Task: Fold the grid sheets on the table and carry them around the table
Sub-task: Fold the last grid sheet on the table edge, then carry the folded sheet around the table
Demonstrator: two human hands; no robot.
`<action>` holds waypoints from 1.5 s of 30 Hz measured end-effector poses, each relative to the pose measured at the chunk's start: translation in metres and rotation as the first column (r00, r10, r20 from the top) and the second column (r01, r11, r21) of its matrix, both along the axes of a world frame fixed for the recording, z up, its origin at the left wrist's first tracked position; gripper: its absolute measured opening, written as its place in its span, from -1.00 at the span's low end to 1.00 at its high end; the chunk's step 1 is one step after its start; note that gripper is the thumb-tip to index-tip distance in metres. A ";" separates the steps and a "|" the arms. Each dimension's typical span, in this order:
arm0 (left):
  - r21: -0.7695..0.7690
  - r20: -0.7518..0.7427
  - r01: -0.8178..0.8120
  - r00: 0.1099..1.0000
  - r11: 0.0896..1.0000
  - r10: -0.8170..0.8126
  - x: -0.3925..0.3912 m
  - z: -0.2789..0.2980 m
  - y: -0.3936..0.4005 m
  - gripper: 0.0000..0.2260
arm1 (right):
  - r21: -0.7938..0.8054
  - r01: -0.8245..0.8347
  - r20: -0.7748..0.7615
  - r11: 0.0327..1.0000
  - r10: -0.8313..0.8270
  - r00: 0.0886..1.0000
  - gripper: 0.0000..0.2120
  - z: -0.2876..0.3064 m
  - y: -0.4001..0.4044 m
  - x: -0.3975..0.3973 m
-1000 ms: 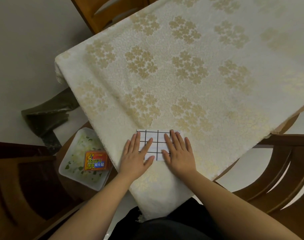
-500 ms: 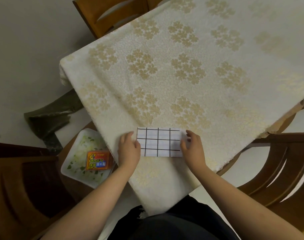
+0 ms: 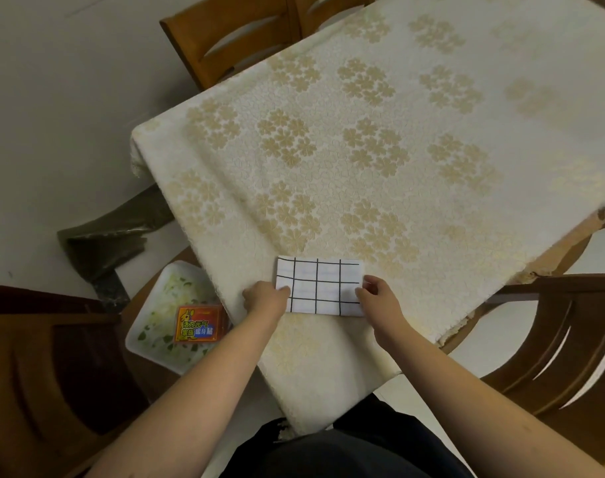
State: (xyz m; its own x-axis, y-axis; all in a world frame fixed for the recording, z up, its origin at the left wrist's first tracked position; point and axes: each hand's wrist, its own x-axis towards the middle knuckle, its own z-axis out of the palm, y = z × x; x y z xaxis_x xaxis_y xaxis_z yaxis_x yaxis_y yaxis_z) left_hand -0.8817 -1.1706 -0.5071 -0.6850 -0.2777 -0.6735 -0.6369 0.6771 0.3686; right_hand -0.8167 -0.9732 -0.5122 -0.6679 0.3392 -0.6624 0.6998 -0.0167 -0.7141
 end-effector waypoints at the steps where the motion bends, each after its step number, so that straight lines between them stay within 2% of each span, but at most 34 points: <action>1: 0.109 -0.047 -0.060 0.997 0.992 0.066 0.002 0.001 0.001 -0.76 | -0.009 -0.002 0.001 1.000 0.002 1.000 -0.70 -0.003 0.001 0.000; 3: 0.346 -0.044 -0.203 0.972 0.916 0.232 0.006 0.006 0.001 -0.86 | -0.020 -0.010 -0.008 1.000 0.009 1.000 -0.74 -0.006 0.004 0.000; 5: 0.497 0.052 -0.346 0.928 0.796 0.370 0.005 0.013 0.001 -0.86 | -0.026 -0.018 -0.012 1.000 0.017 1.000 -0.68 -0.004 0.006 0.000; 7: 0.521 0.129 -0.428 0.895 0.738 0.428 0.002 0.018 0.001 -0.82 | -0.018 -0.032 -0.008 0.999 0.032 0.999 -0.63 -0.001 0.009 0.000; 9: 0.515 0.188 -0.464 0.882 0.721 0.433 -0.002 0.021 0.000 -0.79 | -0.024 -0.049 -0.005 0.998 0.049 0.999 -0.64 0.001 0.012 -0.001; 12: 0.539 0.147 -0.392 0.915 0.745 0.376 -0.002 0.027 0.004 -0.81 | -0.028 -0.094 0.019 0.995 0.095 0.995 -0.64 0.007 0.017 -0.004; 14: 0.476 -0.001 -0.228 0.966 0.850 0.260 -0.003 0.032 0.007 -0.86 | -0.038 -0.124 0.027 0.992 0.125 0.992 -0.62 0.008 0.021 -0.005; 16: 0.331 -0.162 -0.031 0.983 0.943 0.089 -0.002 0.045 0.011 -0.88 | -0.044 -0.131 0.031 0.990 0.132 0.991 -0.61 0.008 0.024 -0.007; 18: 0.243 -0.274 0.105 0.961 0.964 -0.035 0.001 0.059 0.014 -0.82 | -0.078 -0.142 0.014 0.987 0.143 0.990 -0.59 0.012 0.026 -0.008; 21: 0.238 -0.359 0.197 0.928 0.951 -0.102 0.007 0.074 0.014 -0.88 | -0.148 -0.180 -0.053 0.972 0.174 0.983 -0.53 0.020 0.025 -0.012; 23: 0.286 -0.379 0.190 0.922 0.939 -0.071 0.013 0.088 0.012 -0.92 | -0.220 -0.196 -0.092 0.956 0.179 0.979 -0.47 0.025 0.022 -0.014; 26: 0.537 -0.313 0.058 0.940 0.841 0.135 0.023 0.104 0.008 -0.83 | -0.383 -0.174 -0.056 0.907 0.165 0.985 -0.41 0.029 0.018 -0.021; 29: 0.694 -0.188 -0.088 0.936 0.714 0.298 0.032 0.111 0.001 -0.81 | -0.627 -0.055 0.073 0.777 0.128 0.989 -0.61 0.035 0.013 -0.026; 32: 0.727 -0.148 -0.148 0.920 0.671 0.364 0.044 0.114 -0.007 -0.81 | -0.746 -0.025 0.114 0.666 0.165 0.980 -0.59 0.039 0.008 -0.026; 34: 0.709 -0.136 -0.193 0.907 0.679 0.399 0.053 0.109 -0.015 -0.81 | -0.744 -0.079 0.082 0.663 0.208 0.975 -0.57 0.040 0.007 -0.025; 37: 0.618 -0.157 -0.250 0.889 0.745 0.430 0.070 0.098 -0.028 -0.82 | -0.656 -0.181 0.030 0.732 0.265 0.964 -0.66 0.040 0.009 -0.024; 41: 0.500 -0.202 -0.293 0.876 0.815 0.438 0.092 0.088 -0.034 -0.85 | -0.545 -0.338 -0.071 0.767 0.360 0.930 -0.75 0.051 0.011 -0.015; 45: 0.527 -0.210 -0.299 0.862 0.795 0.462 0.111 0.089 -0.032 -0.87 | -0.447 -0.415 -0.107 0.793 0.413 0.904 -0.79 0.069 0.014 0.003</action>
State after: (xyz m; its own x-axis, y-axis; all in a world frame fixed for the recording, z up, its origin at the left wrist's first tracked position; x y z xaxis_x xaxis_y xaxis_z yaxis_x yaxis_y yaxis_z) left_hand -0.7707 -1.2027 -0.4185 -0.7838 -0.2737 -0.5575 -0.5996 0.0997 0.7940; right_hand -0.8137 -0.9591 -0.4432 -0.6787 -0.3040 -0.6686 0.7111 -0.0443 -0.7017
